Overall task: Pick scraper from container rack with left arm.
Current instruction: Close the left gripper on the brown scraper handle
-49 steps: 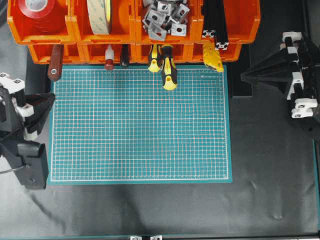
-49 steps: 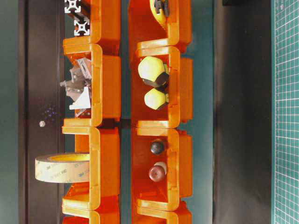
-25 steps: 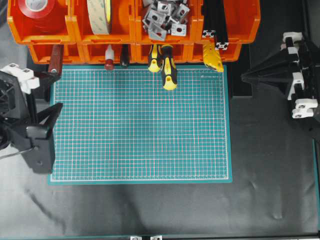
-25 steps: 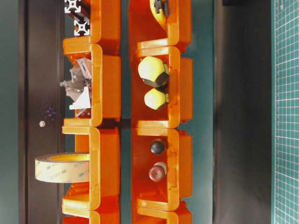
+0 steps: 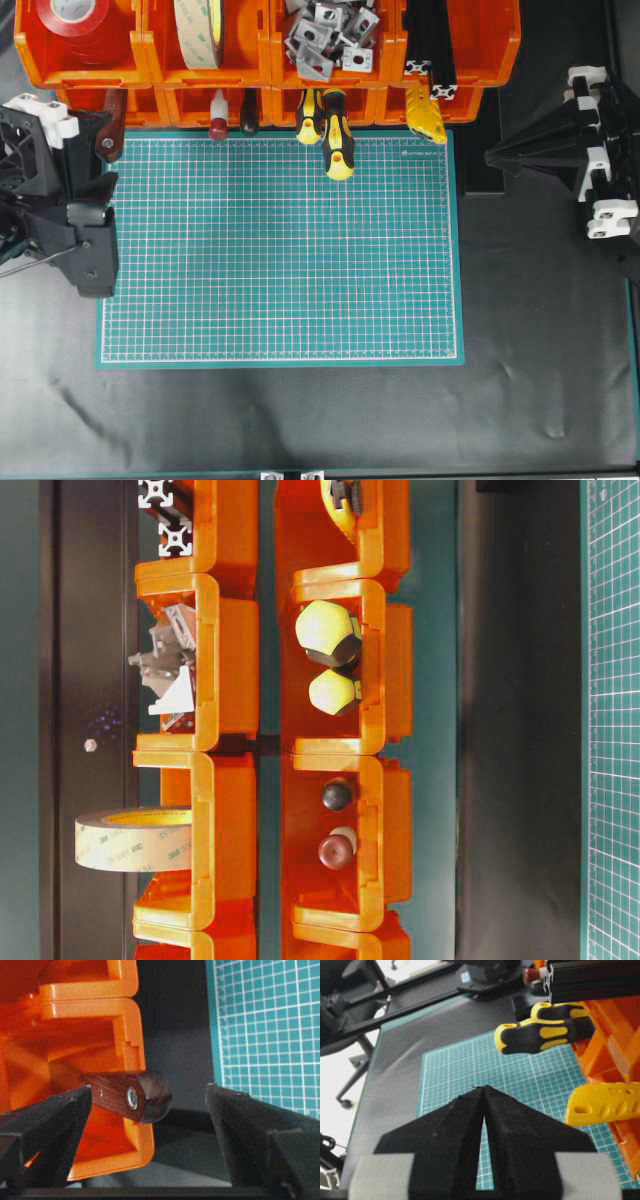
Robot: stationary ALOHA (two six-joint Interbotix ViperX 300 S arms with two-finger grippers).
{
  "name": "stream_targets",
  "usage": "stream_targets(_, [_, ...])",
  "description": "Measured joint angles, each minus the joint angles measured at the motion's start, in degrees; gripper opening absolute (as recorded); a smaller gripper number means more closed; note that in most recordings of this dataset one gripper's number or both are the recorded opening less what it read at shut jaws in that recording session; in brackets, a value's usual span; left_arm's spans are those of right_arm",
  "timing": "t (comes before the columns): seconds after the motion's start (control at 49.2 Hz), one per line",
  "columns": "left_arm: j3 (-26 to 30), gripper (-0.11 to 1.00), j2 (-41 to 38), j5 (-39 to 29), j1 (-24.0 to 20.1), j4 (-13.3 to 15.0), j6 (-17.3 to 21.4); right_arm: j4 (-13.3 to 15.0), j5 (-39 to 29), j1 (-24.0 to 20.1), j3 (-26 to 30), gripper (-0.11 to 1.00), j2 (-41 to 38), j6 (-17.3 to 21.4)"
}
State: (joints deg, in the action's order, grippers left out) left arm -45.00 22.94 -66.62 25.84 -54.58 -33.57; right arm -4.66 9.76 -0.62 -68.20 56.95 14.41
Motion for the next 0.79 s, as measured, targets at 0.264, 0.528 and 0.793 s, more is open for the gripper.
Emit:
stream_targets(0.264, [-0.6,0.87,0.0,0.0,-1.8,0.0,0.7,0.1,0.1,-1.1,-0.1,0.00,0.0,0.0])
stream_targets(0.528, [-0.6,0.52,0.0,2.0,-1.8,0.0,0.9,0.1,0.2,-2.5,-0.1,0.00,0.0,0.0])
stream_targets(0.793, [0.6,0.36,0.2,2.7,-0.5,-0.3,1.1,0.1,0.1,-2.7,-0.1,0.00,0.0,0.0])
